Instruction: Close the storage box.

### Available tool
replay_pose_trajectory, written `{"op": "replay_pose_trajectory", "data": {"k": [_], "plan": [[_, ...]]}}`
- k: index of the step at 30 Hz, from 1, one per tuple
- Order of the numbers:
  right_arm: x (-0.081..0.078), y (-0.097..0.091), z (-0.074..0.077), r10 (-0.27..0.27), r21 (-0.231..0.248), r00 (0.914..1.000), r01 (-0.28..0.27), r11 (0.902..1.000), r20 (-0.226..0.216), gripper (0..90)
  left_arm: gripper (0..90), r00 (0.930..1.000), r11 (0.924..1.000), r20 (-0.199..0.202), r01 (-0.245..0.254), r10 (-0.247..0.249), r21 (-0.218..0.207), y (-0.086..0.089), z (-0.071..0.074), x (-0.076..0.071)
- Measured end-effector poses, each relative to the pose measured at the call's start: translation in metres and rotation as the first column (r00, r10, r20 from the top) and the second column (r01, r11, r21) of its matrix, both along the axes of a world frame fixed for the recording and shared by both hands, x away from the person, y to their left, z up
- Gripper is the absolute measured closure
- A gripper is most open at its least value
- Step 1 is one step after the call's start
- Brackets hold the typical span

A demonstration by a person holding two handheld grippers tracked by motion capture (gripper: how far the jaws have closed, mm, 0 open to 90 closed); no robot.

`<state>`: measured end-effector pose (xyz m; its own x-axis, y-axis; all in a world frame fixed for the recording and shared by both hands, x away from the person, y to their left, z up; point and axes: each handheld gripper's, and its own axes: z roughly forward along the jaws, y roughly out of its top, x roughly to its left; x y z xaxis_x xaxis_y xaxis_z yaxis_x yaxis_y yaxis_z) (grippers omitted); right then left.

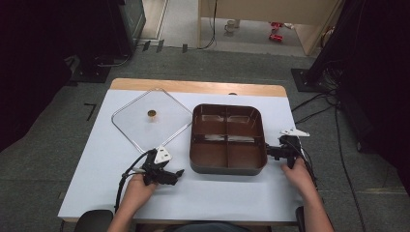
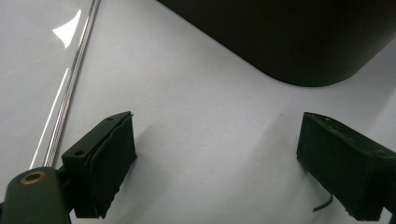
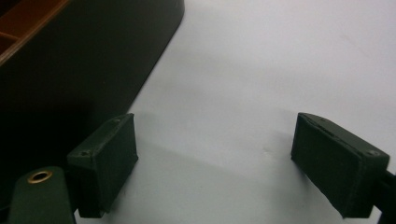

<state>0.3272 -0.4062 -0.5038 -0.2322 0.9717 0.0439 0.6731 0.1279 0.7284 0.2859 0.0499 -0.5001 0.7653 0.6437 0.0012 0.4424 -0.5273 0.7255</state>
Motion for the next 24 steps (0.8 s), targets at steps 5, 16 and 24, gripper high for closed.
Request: {"op": "replay_pose_trajectory", "data": {"k": [5, 16, 24], "plan": [[0.0, 0.0, 0.0, 0.0, 0.0, 1.0, 0.0, 1.0, 0.0, 14.0, 11.5, 1.0, 1.0, -0.002, 0.001, -0.001, -0.001, 0.0001, 0.0, 0.0002], [-0.0001, 0.0, -0.0001, 0.0, 0.001, 1.0, 0.0, 1.0, 0.0, 13.9, 11.5, 0.9999, 0.9999, -0.001, -0.011, 0.011, 0.001, -0.0009, 0.0002, -0.0012], [0.0002, -0.0001, 0.0, 0.0, 0.002, 1.0, 0.0, 1.0, -0.002, 13.7, 13.2, 0.9993, 0.9993, -0.01, -0.035, 0.035, 0.011, -0.0023, 0.0017, -0.0031]]}}
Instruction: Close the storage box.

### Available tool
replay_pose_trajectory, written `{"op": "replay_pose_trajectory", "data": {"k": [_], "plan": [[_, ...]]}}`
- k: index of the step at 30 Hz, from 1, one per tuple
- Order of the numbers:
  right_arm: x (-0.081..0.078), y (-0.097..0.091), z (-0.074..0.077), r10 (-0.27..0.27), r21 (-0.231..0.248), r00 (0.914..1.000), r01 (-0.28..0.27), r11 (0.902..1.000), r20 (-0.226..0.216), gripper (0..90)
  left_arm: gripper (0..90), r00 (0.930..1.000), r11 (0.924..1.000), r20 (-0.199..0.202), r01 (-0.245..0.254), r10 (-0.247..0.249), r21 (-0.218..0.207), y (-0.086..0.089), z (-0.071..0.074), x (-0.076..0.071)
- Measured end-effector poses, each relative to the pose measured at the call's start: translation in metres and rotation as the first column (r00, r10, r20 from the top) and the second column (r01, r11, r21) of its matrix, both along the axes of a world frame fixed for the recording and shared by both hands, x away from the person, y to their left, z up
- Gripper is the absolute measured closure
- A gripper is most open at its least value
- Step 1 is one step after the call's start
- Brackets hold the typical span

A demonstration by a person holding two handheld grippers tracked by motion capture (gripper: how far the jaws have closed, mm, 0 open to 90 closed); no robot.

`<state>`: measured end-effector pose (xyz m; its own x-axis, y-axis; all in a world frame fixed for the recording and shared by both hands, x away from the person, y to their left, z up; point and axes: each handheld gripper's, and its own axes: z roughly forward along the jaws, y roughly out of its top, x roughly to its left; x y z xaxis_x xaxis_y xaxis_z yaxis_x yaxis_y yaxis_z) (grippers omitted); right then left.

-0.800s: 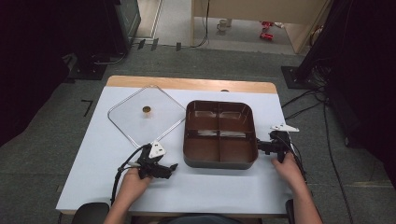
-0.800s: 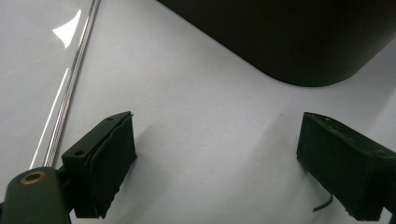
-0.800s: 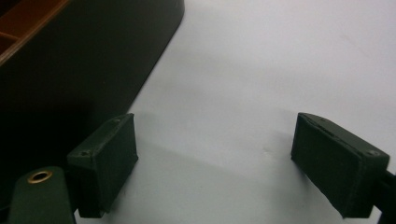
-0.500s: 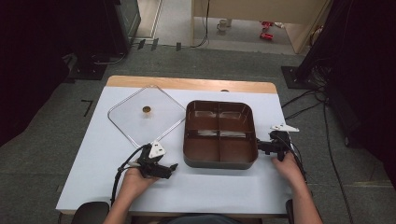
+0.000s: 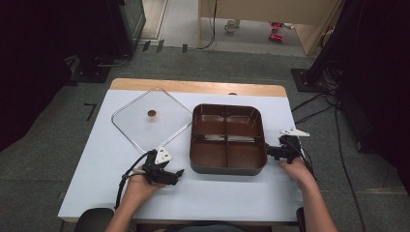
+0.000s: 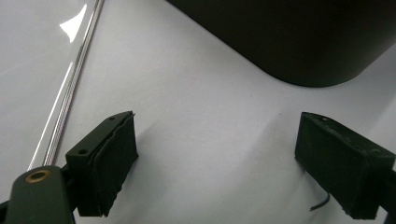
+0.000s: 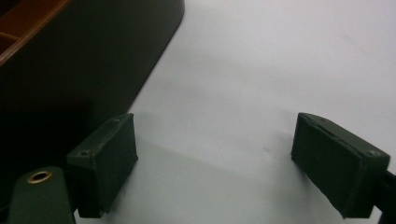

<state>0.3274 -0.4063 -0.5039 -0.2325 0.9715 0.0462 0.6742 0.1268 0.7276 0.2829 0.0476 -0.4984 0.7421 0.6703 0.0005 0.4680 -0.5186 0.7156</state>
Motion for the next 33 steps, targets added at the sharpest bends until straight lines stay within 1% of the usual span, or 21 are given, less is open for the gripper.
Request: {"op": "replay_pose_trajectory", "data": {"k": [3, 7, 9, 11, 12, 13, 16, 17, 19, 21, 23, 26, 28, 30, 32, 33], "plan": [[0.0, -0.001, 0.0, 0.004, 0.01, 1.0, -0.004, 0.9999, -0.002, 12.9, 13.6, 0.9998, 0.9998, -0.02, -0.003, 0.004, 0.02, -0.002, 0.003, 0.002], [0.0, 0.0, 0.0, 0.002, 0.007, 1.0, -0.002, 1.0, 0.0, 13.3, 14.0, 0.9988, 0.9986, -0.048, -0.007, 0.009, 0.052, -0.005, 0.006, 0.004], [0.0, 0.0, 0.0, 0.002, 0.007, 1.0, -0.002, 1.0, 0.001, 13.2, 17.5, 0.998, 0.9978, -0.061, -0.014, 0.018, 0.065, -0.005, 0.01, 0.003], [0.0, -0.002, 0.0, 0.003, 0.021, 1.0, -0.003, 0.9998, 0.0, 13.1, 34.4, 0.9977, 0.9982, -0.064, -0.015, 0.019, 0.058, -0.005, 0.014, 0.0], [0.0, -0.002, 0.0, 0.002, 0.028, 1.0, -0.002, 0.9996, 0.001, 13.1, 33.8, 0.9974, 0.9986, -0.07, -0.01, 0.013, 0.052, -0.005, 0.015, 0.0], [0.0, -0.003, 0.0, 0.003, 0.028, 1.0, -0.003, 0.9996, 0.002, 13.1, 31.0, 0.996, 0.9986, -0.089, -0.004, 0.009, 0.053, -0.006, 0.016, 0.001], [0.0, 0.0, 0.0, 0.001, 0.001, 1.0, -0.001, 1.0, 0.002, 13.8, 31.8, 0.9907, 0.9985, -0.136, 0.014, -0.006, 0.053, -0.006, 0.02, 0.003], [0.0, 0.0, 0.0, 0.001, 0.0, 1.0, -0.001, 1.0, 0.001, 13.8, 32.0, 0.9883, 0.9994, -0.152, 0.013, -0.008, 0.033, -0.006, 0.022, 0.004], [0.0, 0.0, 0.0, 0.0, 0.0, 1.0, 0.0, 1.0, 0.001, 13.8, 32.1, 0.9861, 0.9998, -0.165, 0.018, -0.016, 0.011, -0.005, 0.027, 0.006], [0.0, 0.0, 0.0, 0.0, 0.0, 1.0, 0.0, 1.0, 0.001, 13.8, 32.0, 0.986, 0.9997, -0.166, 0.019, -0.017, 0.015, -0.005, 0.032, 0.008], [0.0, 0.0, 0.0, 0.0, 0.0, 1.0, 0.0, 1.0, 0.001, 13.8, 32.0, 0.9887, 0.9997, -0.149, 0.02, -0.019, 0.01, -0.003, 0.037, 0.011], [0.0, 0.0, 0.0, 0.0, 0.0, 1.0, 0.0, 1.0, 0.001, 13.8, 32.0, 0.9883, 0.9999, -0.152, 0.008, -0.005, 0.015, -0.001, 0.044, 0.018], [0.0, 0.0, 0.0, 0.001, -0.001, 1.0, -0.001, 1.0, 0.001, 13.8, 32.3, 0.9884, 1.0, -0.151, -0.007, 0.007, 0.0, 0.001, 0.048, 0.023], [0.0, 0.0, 0.0, 0.001, -0.001, 1.0, -0.001, 1.0, 0.0, 13.8, 32.4, 0.9899, 0.9999, -0.142, -0.006, 0.008, 0.013, 0.002, 0.051, 0.03], [0.0, 0.0, 0.0, 0.001, -0.001, 1.0, -0.001, 1.0, 0.0, 13.8, 32.0, 0.9904, 0.9996, -0.136, -0.027, 0.027, 0.003, 0.004, 0.054, 0.036], [0.0, 0.0, 0.0, 0.001, -0.001, 1.0, -0.001, 1.0, 0.001, 13.8, 32.1, 0.9889, 0.9992, -0.144, -0.039, 0.037, -0.011, 0.005, 0.055, 0.039]]}}
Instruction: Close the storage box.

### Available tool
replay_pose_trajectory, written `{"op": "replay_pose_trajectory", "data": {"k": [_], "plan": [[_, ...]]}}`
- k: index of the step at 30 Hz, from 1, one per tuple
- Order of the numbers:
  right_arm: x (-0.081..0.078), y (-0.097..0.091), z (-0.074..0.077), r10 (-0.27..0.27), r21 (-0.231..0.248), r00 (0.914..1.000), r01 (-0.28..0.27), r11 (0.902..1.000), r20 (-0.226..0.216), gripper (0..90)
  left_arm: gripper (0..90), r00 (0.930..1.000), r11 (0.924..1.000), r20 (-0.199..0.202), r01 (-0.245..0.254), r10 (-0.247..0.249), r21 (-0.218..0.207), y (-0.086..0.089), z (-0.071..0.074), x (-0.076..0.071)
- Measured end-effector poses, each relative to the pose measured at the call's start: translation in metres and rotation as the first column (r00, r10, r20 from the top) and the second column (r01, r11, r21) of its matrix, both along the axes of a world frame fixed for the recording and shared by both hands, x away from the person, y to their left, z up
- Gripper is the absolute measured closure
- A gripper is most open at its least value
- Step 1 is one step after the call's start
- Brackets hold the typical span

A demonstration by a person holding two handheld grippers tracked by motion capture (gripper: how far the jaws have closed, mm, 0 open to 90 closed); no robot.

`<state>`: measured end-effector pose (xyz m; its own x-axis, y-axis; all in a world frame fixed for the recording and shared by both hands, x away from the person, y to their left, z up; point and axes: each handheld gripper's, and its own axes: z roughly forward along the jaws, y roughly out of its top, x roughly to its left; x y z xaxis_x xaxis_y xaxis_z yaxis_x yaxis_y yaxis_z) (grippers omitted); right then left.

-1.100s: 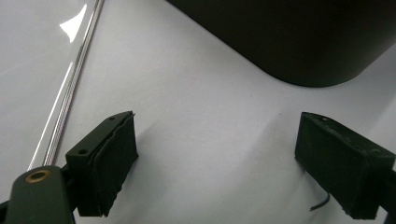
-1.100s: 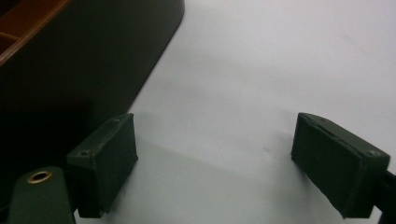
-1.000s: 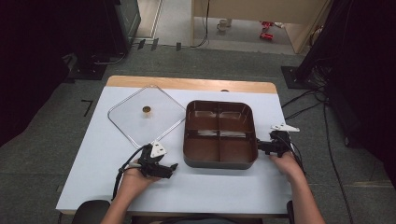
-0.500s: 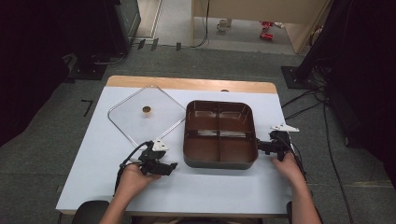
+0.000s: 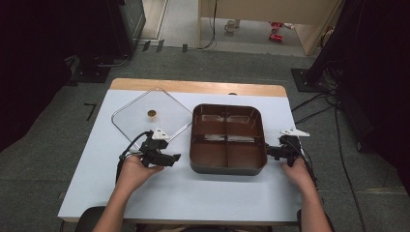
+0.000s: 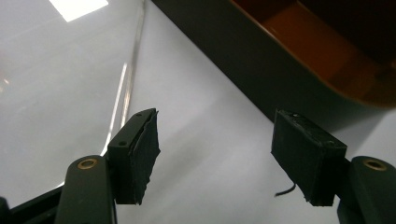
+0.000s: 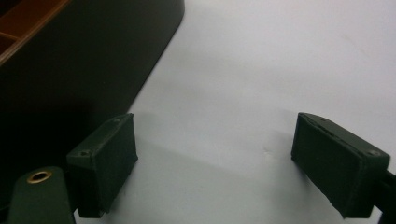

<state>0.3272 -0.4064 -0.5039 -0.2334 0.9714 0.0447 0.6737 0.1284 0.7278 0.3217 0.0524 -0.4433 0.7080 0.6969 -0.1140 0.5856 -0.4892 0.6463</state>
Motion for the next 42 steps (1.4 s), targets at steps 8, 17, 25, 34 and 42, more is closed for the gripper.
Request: {"op": "replay_pose_trajectory", "data": {"k": [8, 17, 25, 34, 42], "plan": [[0.0, 0.0, 0.0, 0.0, 0.0, 1.0, 0.0, 1.0, 0.0, 13.8, 33.1, 0.9997, 0.9997, 0.017, -0.018, 0.018, 0.013, 0.007, 0.006, 0.021], [0.0, 0.0, 0.0, 0.001, -0.001, 1.0, -0.001, 1.0, 0.001, 13.9, 36.2, 0.9986, 0.9995, 0.043, -0.03, 0.03, -0.001, 0.012, 0.013, 0.045], [0.0, 0.0, 0.0, 0.0, -0.001, 1.0, 0.0, 1.0, 0.001, 13.9, 33.6, 0.9967, 0.997, 0.047, -0.065, 0.066, -0.042, 0.025, 0.023, 0.072], [0.0, 0.0, 0.0, 0.0, -0.001, 1.0, 0.0, 1.0, 0.001, 14.0, 36.5, 0.9924, 0.9956, 0.082, -0.09, 0.092, -0.027, 0.032, 0.016, 0.1], [0.0, 0.001, 0.0, -0.002, -0.005, 1.0, 0.002, 1.0, 0.002, 14.3, 37.1, 0.9834, 0.9905, 0.119, -0.134, 0.137, -0.028, 0.045, 0.013, 0.12]]}}
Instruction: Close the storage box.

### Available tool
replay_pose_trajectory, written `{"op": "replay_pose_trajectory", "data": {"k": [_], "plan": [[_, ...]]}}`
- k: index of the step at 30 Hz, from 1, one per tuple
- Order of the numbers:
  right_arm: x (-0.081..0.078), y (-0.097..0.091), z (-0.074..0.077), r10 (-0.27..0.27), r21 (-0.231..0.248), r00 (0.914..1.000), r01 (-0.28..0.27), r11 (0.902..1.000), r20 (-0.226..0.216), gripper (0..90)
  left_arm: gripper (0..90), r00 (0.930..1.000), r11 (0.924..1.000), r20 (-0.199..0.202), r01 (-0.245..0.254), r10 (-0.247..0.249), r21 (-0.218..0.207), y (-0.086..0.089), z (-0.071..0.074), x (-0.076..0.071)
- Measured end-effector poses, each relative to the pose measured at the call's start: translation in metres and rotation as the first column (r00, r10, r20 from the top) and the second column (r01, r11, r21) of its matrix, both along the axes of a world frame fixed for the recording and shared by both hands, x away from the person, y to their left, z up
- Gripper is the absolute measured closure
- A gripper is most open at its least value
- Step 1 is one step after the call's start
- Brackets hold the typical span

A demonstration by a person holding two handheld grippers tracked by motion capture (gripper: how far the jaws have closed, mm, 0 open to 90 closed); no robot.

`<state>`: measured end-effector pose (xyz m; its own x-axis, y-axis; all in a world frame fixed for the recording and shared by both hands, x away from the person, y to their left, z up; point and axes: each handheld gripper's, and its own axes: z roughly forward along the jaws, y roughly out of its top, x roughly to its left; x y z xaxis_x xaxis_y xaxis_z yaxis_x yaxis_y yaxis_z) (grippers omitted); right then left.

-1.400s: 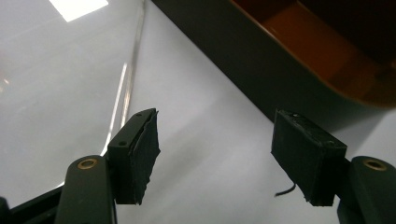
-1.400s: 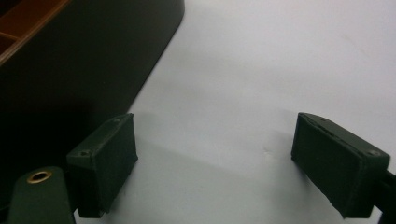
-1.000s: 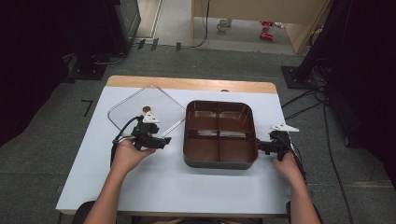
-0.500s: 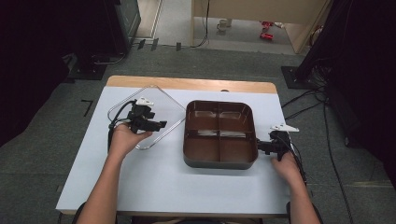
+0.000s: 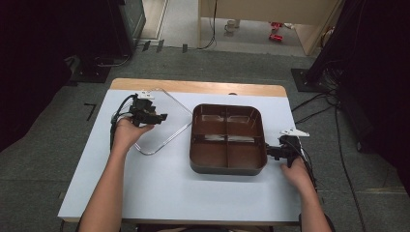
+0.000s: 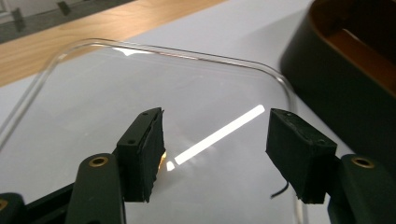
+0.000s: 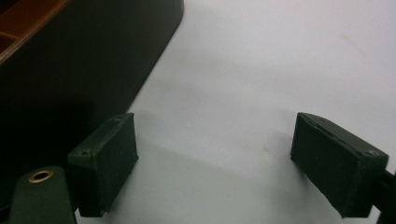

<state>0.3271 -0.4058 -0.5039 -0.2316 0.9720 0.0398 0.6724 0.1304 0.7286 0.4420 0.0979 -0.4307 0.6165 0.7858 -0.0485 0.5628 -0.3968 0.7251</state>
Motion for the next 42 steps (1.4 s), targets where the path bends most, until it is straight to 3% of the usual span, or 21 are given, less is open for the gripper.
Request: {"op": "replay_pose_trajectory", "data": {"k": [1, 4, 6, 7, 13, 26, 28, 32, 34, 39, 42], "plan": [[0.0, 0.0, 0.0, 0.0, 0.0, 1.0, 0.0, 1.0, -0.001, 14.3, 36.4, 0.9998, 0.9997, -0.007, -0.018, 0.018, 0.014, 0.006, -0.002, 0.004], [0.0, 0.0, 0.0, 0.0, 0.0, 1.0, 0.0, 1.0, -0.001, 14.3, 36.6, 0.9981, 0.998, -0.022, -0.058, 0.058, -0.025, 0.017, -0.008, 0.013], [0.0, 0.0, 0.0, 0.001, 0.0, 1.0, -0.001, 1.0, -0.001, 14.3, 36.4, 0.9976, 0.9976, -0.023, -0.066, 0.066, -0.022, 0.018, -0.01, 0.015], [0.0, 0.0, 0.0, 0.001, 0.0, 1.0, -0.001, 1.0, -0.001, 14.3, 36.0, 0.997, 0.997, -0.016, -0.076, 0.076, 0.012, 0.018, -0.016, 0.017], [0.0, 0.0, 0.0, 0.001, 0.0, 1.0, -0.001, 1.0, -0.001, 14.2, 40.7, 0.9964, 0.9957, -0.013, -0.083, 0.083, 0.042, 0.015, -0.032, 0.019], [0.0, 0.0, 0.0, 0.001, 0.0, 1.0, -0.001, 1.0, -0.001, 14.2, 55.1, 0.9921, 0.9914, -0.024, -0.122, 0.123, 0.049, 0.017, -0.047, 0.022], [0.0, 0.0, 0.0, 0.001, 0.0, 1.0, -0.001, 1.0, -0.001, 14.2, 58.1, 0.9929, 0.9928, -0.021, -0.116, 0.117, 0.029, 0.019, -0.048, 0.022], [0.0, 0.0, 0.0, 0.001, 0.0, 1.0, -0.001, 1.0, -0.001, 14.2, 58.4, 0.994, 0.9936, -0.01, -0.109, 0.109, 0.031, 0.02, -0.048, 0.021], [0.0, 0.0, 0.0, 0.001, 0.0, 1.0, -0.001, 1.0, -0.001, 14.2, 59.1, 0.9922, 0.9924, -0.029, -0.12, 0.121, 0.026, 0.02, -0.046, 0.022], [0.0, 0.0, 0.0, 0.001, 0.0, 1.0, -0.001, 1.0, -0.001, 14.2, 59.2, 0.9935, 0.9924, -0.032, -0.108, 0.11, 0.06, 0.02, -0.042, 0.022], [0.0, 0.0, 0.0, 0.001, 0.0, 1.0, -0.001, 1.0, -0.001, 14.2, 59.3, 0.9929, 0.9919, -0.028, -0.114, 0.116, 0.056, 0.025, -0.035, 0.02]]}}
